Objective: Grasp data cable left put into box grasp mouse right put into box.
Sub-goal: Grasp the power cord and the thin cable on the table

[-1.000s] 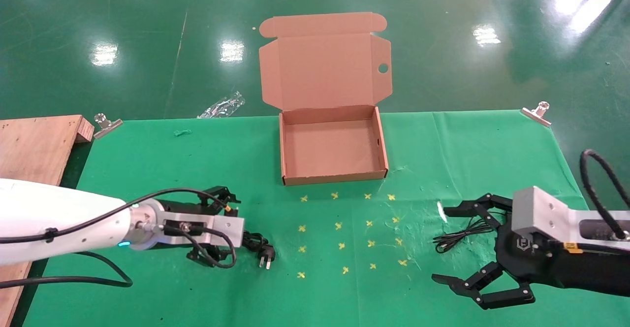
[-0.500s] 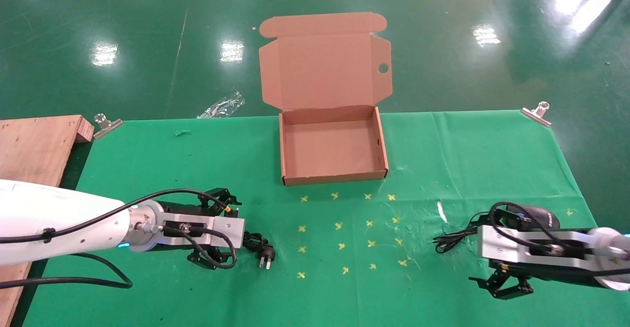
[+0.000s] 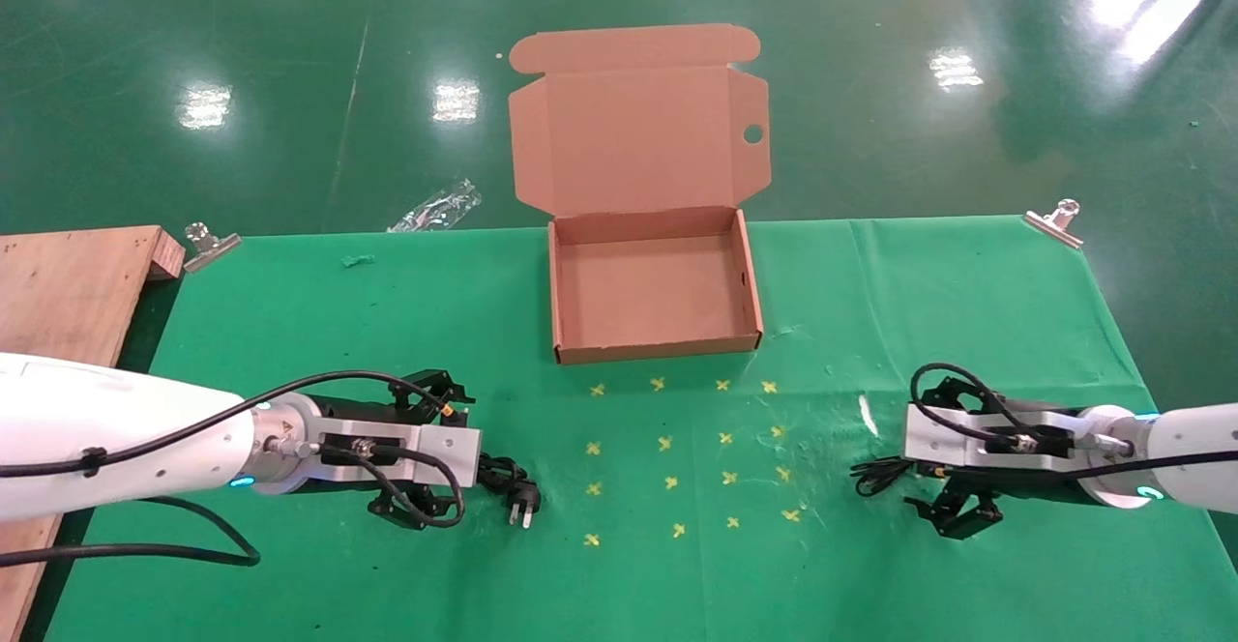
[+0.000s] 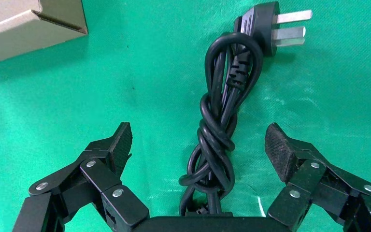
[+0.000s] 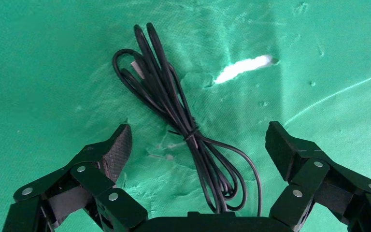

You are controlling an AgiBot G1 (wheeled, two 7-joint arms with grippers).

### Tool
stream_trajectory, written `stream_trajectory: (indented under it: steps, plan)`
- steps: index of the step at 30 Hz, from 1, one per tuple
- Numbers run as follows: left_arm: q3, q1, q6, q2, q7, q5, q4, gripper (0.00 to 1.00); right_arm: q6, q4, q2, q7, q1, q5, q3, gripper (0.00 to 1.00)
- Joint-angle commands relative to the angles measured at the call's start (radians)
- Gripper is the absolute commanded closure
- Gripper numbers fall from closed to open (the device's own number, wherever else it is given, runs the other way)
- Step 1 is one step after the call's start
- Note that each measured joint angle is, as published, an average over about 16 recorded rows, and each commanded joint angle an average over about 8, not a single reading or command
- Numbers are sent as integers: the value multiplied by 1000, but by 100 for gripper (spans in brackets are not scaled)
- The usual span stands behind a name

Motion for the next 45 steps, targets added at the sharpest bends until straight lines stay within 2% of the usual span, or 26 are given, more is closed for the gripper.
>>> stream_trajectory:
  steps: [1, 2, 4, 7, 45]
  plan:
    - [0, 0, 0, 0, 0, 0, 0, 90, 7, -28, -16, -7, 11, -13, -6, 49]
    - [0, 0, 0, 0, 0, 0, 0, 99, 8, -30, -16, -7, 13, -13, -6, 62]
    - [0, 0, 0, 0, 0, 0, 0, 100, 7, -27, -14, -7, 12, -11, -5, 85]
    - [0, 0, 0, 0, 0, 0, 0, 100, 6, -20, -10, -5, 9, -8, -3, 99]
    - [-1, 0, 0, -1, -1, -2, 0, 100, -5, 8, 7, 0, -4, 9, 5, 100]
